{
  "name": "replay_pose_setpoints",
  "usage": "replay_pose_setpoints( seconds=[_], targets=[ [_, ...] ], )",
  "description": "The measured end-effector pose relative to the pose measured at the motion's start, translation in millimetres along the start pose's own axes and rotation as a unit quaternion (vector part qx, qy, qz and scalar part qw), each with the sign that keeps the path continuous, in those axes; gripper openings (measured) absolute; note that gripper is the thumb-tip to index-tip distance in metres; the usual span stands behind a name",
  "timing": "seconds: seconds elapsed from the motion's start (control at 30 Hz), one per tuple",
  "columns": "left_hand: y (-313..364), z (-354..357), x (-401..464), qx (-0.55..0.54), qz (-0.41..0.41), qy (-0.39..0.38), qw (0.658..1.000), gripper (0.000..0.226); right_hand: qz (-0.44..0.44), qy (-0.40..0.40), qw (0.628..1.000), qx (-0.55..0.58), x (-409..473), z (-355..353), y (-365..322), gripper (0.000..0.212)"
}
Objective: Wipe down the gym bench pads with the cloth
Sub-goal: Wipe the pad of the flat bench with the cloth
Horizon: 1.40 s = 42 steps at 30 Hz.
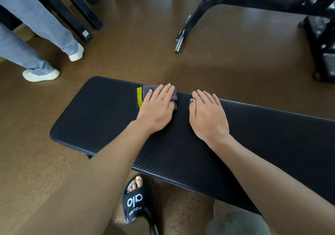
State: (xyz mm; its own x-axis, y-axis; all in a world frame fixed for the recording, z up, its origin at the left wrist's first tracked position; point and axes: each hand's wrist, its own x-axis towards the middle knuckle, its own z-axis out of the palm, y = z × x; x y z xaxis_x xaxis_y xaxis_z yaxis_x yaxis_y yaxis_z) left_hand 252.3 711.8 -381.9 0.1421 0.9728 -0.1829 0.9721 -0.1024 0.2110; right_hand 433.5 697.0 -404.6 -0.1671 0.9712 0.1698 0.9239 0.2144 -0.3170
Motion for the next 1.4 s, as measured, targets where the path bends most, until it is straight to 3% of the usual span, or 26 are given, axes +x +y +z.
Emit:
replay_pose_setpoints(
  seconds=[0.27, 0.37, 0.57, 0.77, 0.9, 1.07, 1.3, 1.4],
  targets=[
    [17.4, 17.2, -121.6, 0.034, 0.133, -0.064, 0.988, 0.057, 0.002, -0.008, 1.0, 0.004, -1.1, -4.4, -0.9, 0.055],
    [12.0, 9.2, -98.0, 0.023, 0.133, -0.048, 0.99, 0.057, 0.001, -0.004, 1.0, 0.002, 0.1, -5.2, -2.7, 0.053],
    [26.9, 15.8, -72.5, 0.008, 0.045, -0.028, 0.999, 0.058, 0.02, -0.021, 1.0, -0.004, -22.0, -20.1, 5.3, 0.054],
    [58.0, 37.7, -174.4, 0.049, 0.188, -0.056, 0.979, 0.06, 0.069, -0.044, 0.997, 0.005, -73.1, -40.3, 46.7, 0.057],
    [58.1, 29.4, -130.1, 0.042, 0.168, -0.042, 0.984, 0.057, 0.059, -0.003, 0.998, -0.012, -71.3, -32.1, 45.2, 0.058],
    [79.4, 27.8, -76.2, 0.025, 0.081, -0.011, 0.996, 0.057, 0.059, -0.004, 0.998, -0.012, -68.2, -32.6, 44.2, 0.061],
    [93.4, 53.6, -180.2, 0.034, 0.099, -0.022, 0.994, 0.058, 0.06, -0.019, 0.998, -0.015, -69.7, -34.0, 44.7, 0.056],
    [92.6, 50.4, -175.8, 0.034, 0.092, -0.02, 0.995, 0.057, 0.055, -0.019, 0.998, -0.014, -69.0, -33.6, 45.4, 0.057]
  ],
)
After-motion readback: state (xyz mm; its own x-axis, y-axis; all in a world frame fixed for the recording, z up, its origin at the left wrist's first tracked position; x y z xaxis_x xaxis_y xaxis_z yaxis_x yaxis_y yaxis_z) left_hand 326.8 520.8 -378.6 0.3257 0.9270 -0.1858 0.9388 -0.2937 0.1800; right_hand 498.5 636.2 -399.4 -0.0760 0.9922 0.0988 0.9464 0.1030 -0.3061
